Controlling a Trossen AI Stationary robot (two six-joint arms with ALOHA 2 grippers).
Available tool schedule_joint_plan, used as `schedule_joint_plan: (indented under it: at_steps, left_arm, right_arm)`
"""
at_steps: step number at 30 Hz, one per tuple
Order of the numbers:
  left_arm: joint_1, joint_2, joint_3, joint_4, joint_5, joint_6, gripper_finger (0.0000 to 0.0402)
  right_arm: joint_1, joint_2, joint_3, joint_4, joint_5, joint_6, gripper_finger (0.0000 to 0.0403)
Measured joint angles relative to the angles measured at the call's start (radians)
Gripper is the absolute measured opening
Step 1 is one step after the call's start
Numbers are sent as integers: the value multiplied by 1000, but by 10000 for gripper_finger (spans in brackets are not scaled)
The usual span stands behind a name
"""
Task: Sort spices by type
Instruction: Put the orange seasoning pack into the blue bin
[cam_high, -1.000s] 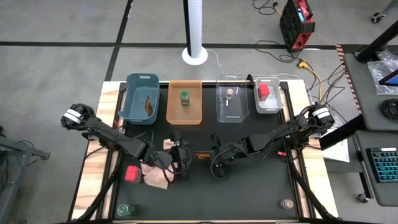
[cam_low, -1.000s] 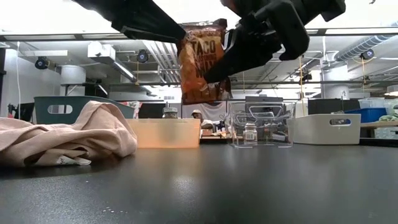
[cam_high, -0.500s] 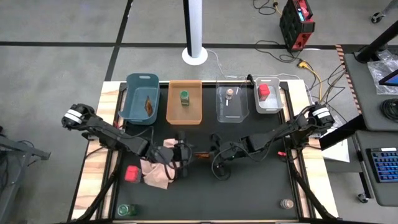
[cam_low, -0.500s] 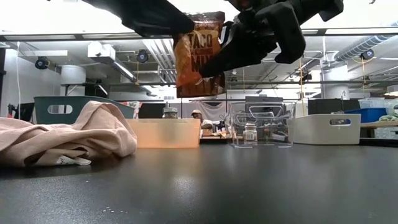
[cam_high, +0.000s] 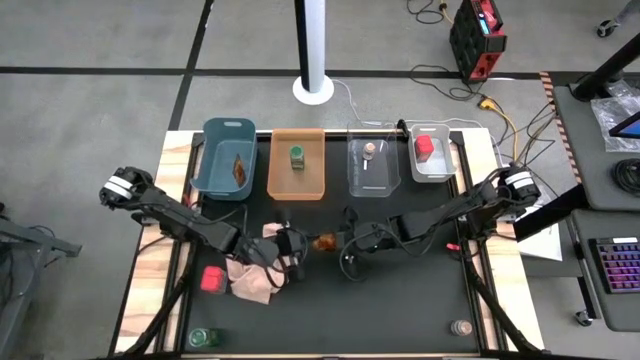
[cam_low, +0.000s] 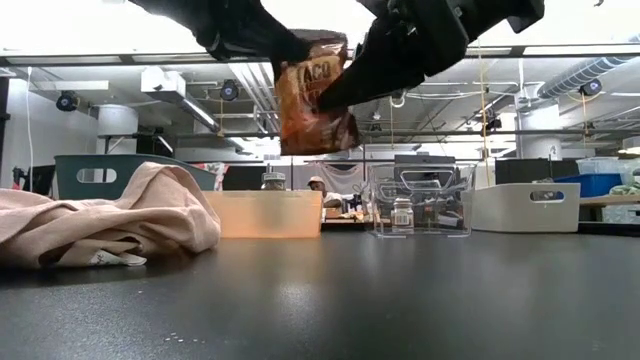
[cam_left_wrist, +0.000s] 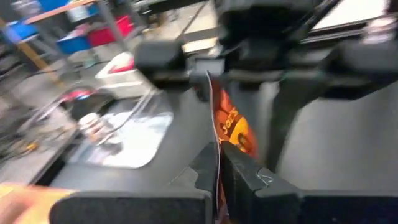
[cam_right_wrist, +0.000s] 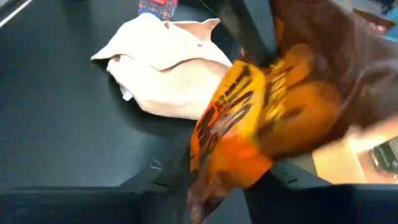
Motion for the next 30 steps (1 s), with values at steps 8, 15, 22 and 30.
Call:
schedule_joint_plan:
  at_steps: [8, 15, 22, 30]
  left_arm:
    - [-17, -88, 9, -301, -312, -200, 0]
    - [1, -263, 35, -725, -619, -528, 0]
    - [7, -391, 42, -772, -583, -575, 0]
    - [8, -318, 41, -772, -504, -573, 0]
  right_arm:
    - [-8, -52, 0, -102, 256, 78, 220]
    - [-53, -97, 0, -121, 287, 129, 278]
    - [-84, -96, -26, -135, 285, 106, 301]
    - [-144, -94, -84, -134, 279, 157, 297]
